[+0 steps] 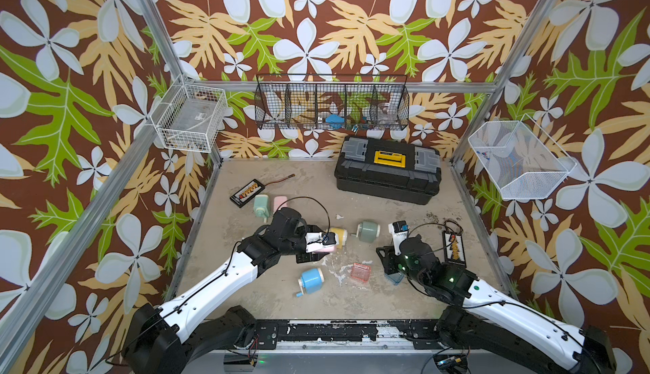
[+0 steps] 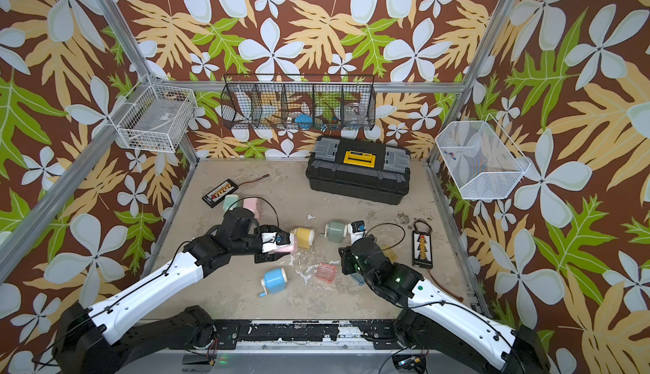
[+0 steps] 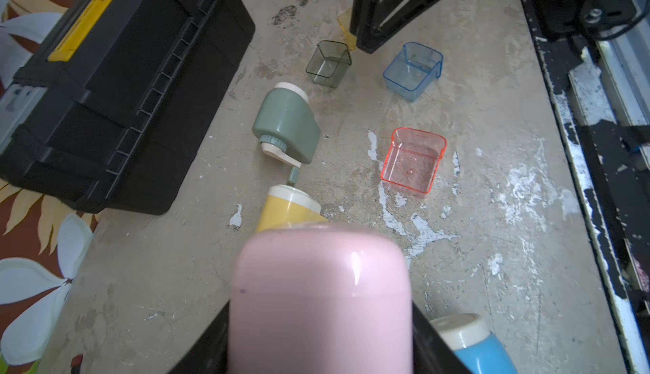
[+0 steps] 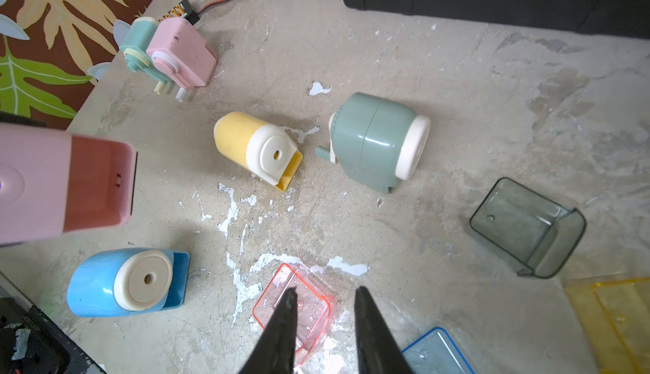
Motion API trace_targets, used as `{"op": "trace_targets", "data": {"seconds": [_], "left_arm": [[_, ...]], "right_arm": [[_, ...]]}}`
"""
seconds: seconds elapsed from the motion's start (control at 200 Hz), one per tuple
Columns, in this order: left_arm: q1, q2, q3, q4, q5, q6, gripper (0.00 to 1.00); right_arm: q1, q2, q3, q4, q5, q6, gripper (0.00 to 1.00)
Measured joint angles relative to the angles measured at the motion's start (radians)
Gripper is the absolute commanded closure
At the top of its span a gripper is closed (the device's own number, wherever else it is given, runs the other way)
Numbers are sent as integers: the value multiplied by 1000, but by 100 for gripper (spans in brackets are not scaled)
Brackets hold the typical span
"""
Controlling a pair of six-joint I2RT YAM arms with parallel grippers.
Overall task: Put the tray back into the pencil sharpener
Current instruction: Close the container of the pencil sharpener.
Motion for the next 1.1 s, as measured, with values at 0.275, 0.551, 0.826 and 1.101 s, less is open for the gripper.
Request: {"op": "trace_targets", "data": {"seconds": [0.275,0.551,0.826,1.101], "left_arm": [[-43,154,65,-77,54,97,100],[-47,301,117,-85,110,142,100],[-56,390,113,-48,132,145,100],[-68,419,85,27,113,107,97]], "right_arm": [[21,59,-39,26,-19,207,70],[23,80,-65,31,-16,333,70],[24,126,-98,88,-62,401,70],[24,175,-133,161,-126,439,71]]}}
